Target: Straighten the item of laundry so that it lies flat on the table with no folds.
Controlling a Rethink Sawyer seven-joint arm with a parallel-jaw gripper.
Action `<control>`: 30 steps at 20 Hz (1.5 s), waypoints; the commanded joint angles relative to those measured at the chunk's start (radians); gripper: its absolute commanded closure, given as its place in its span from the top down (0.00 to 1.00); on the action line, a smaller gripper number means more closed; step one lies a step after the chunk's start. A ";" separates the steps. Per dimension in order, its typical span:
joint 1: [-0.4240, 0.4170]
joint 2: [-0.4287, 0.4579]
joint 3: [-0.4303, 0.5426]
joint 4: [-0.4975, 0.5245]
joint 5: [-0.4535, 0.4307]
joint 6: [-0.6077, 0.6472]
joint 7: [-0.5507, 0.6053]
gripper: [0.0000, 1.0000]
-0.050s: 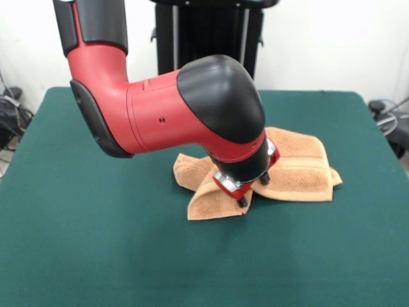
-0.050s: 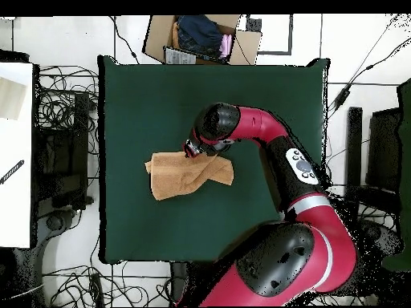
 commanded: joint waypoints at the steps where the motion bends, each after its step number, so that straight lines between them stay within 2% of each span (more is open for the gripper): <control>1: 0.010 0.052 -0.033 0.000 -0.006 0.050 -0.023 1.00; 4: 0.006 0.045 -0.033 0.008 -0.013 0.025 -0.021 1.00; 5: 0.006 0.043 -0.033 0.010 -0.016 0.015 -0.019 0.00; 30: 0.020 0.032 -0.040 -0.007 -0.013 0.039 -0.002 0.00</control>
